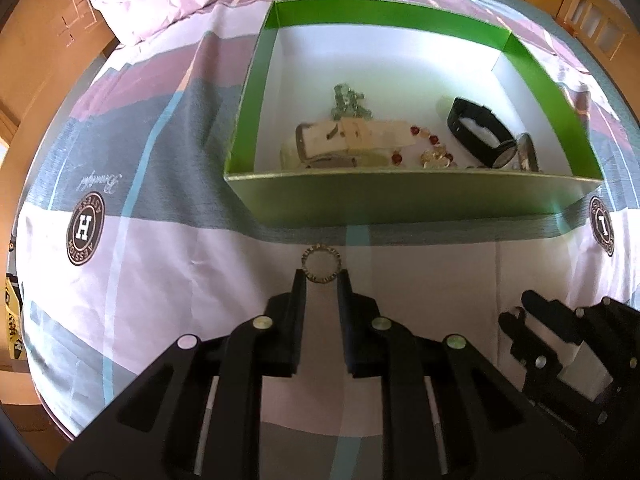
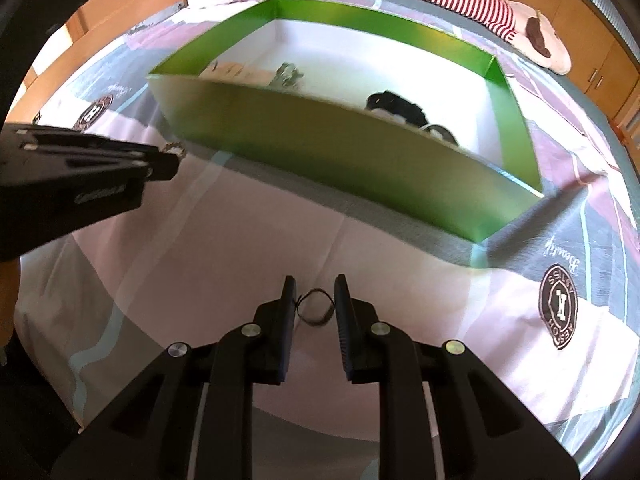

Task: Organize jewelry
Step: 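Carry both rings over the green box with both tools, then open both tools to drop the rings into the box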

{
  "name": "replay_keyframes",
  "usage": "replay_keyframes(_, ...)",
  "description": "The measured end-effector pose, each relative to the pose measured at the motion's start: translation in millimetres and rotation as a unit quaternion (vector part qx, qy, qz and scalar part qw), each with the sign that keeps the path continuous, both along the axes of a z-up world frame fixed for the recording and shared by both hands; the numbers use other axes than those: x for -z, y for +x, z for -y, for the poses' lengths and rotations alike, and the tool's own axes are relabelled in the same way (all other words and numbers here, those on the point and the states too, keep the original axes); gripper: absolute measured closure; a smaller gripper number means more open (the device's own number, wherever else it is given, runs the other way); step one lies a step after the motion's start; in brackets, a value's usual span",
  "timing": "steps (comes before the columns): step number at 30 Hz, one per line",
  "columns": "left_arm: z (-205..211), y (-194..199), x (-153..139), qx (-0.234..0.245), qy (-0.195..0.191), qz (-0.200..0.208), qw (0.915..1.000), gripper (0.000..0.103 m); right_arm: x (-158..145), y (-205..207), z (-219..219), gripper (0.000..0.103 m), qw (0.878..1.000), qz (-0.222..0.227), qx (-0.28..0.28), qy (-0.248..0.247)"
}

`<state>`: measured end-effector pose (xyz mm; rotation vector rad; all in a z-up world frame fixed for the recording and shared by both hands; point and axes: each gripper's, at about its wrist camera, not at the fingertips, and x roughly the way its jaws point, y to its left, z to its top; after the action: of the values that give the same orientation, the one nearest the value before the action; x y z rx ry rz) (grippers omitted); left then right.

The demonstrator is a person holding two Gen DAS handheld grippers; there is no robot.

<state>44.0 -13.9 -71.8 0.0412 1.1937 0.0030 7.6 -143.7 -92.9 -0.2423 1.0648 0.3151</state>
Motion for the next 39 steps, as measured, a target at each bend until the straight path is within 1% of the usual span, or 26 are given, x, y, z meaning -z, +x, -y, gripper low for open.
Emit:
replay_keyframes(3,0.9,-5.7,-11.9,0.006,-0.009,0.023,0.9997,0.087,-8.7,2.8,6.1,0.083,1.0,0.01,0.008,0.007)
replay_keyframes(7,4.6,-14.8,-34.7,0.021,-0.013,0.072,0.9971,0.087,-29.0,5.4,13.2,0.083,0.999,0.032,0.019,0.028)
replay_keyframes(10,6.1,-18.9,-47.3,0.033,-0.006,0.108,0.9936,0.087,-43.7,5.1,16.0,0.083,0.997,0.054,0.022,0.044)
replay_keyframes(13,6.4,-19.8,-56.3,0.04,0.0,0.134,0.9902,0.087,-54.0,3.8,19.4,0.083,0.996,0.072,0.022,0.057)
replay_keyframes(16,9.2,-21.0,-60.7,0.047,-0.001,0.15,0.9875,0.087,-60.1,3.7,23.7,0.083,0.994,0.084,0.024,0.064)
replay_keyframes(19,10.8,-19.1,-59.7,0.05,-0.001,0.15,0.9874,0.087,-62.0,6.7,29.0,0.083,0.994,0.081,0.03,0.07)
replay_keyframes(20,9.9,-19.0,-60.0,0.049,-0.002,0.148,0.9878,0.087,-60.6,7.9,30.1,0.083,0.994,0.073,0.027,0.073)
replay_keyframes(22,8.8,-18.1,-57.4,0.048,-0.003,0.143,0.9886,0.087,-50.9,8.0,23.8,0.082,0.997,0.044,0.002,0.07)
replay_keyframes(23,7.9,-17.5,-56.7,0.047,-0.005,0.141,0.9889,0.087,-40.2,7.1,17.4,0.071,0.998,0.015,-0.018,0.056)
replay_keyframes(24,7.1,-17.6,-56.2,0.046,-0.007,0.14,0.9891,0.087,-28.2,4.9,10.9,0.049,0.999,-0.001,-0.027,0.033)
replay_keyframes(25,6.1,-17.1,-55.9,0.045,-0.009,0.138,0.9893,0.087,-20.0,3.6,6.8,0.042,0.999,-0.006,-0.031,0.015)
replay_keyframes(26,5.6,-16.8,-55.4,0.044,-0.009,0.137,0.9895,0.087,-7.9,1.0,0.7,0.041,0.999,-0.014,-0.042,-0.01)
replay_keyframes(28,5.7,-16.7,-55.1,0.045,-0.008,0.136,0.9897,0.087,9.5,-1.8,-6.7,0.041,0.997,-0.033,-0.058,-0.03)
replay_keyframes(29,6.5,-16.8,-55.1,0.045,-0.008,0.136,0.9896,0.087,16.6,-2.2,-8.6,0.043,0.997,-0.042,-0.059,-0.036)
replay_keyframes(30,6.7,-16.9,-54.9,0.045,-0.008,0.136,0.9896,0.087,21.1,-2.4,-9.3,0.049,0.997,-0.047,-0.059,-0.033)
replay_keyframes(31,7.0,-17.0,-54.6,0.046,-0.008,0.136,0.9896,0.087,19.4,-2.8,-9.8,0.052,0.997,-0.045,-0.06,-0.027)
replay_keyframes(32,6.9,-17.0,-54.3,0.046,-0.007,0.136,0.9897,0.087,16.7,-2.5,-10.5,0.069,0.997,-0.046,-0.062,-0.022)
replay_keyframes(33,6.4,-17.1,-54.3,0.045,-0.007,0.136,0.9897,0.087,13.6,-2.0,-11.0,0.084,0.997,-0.046,-0.063,-0.019)
replay_keyframes(37,3.9,-16.5,-56.0,0.041,-0.01,0.138,0.9896,0.087,10.1,0.2,-11.4,0.084,0.997,-0.04,-0.058,-0.013)
replay_keyframes(39,1.6,-16.0,-58.1,0.036,-0.013,0.141,0.9892,0.087,1.8,0.5,-9.0,0.084,0.998,-0.024,-0.054,-0.005)
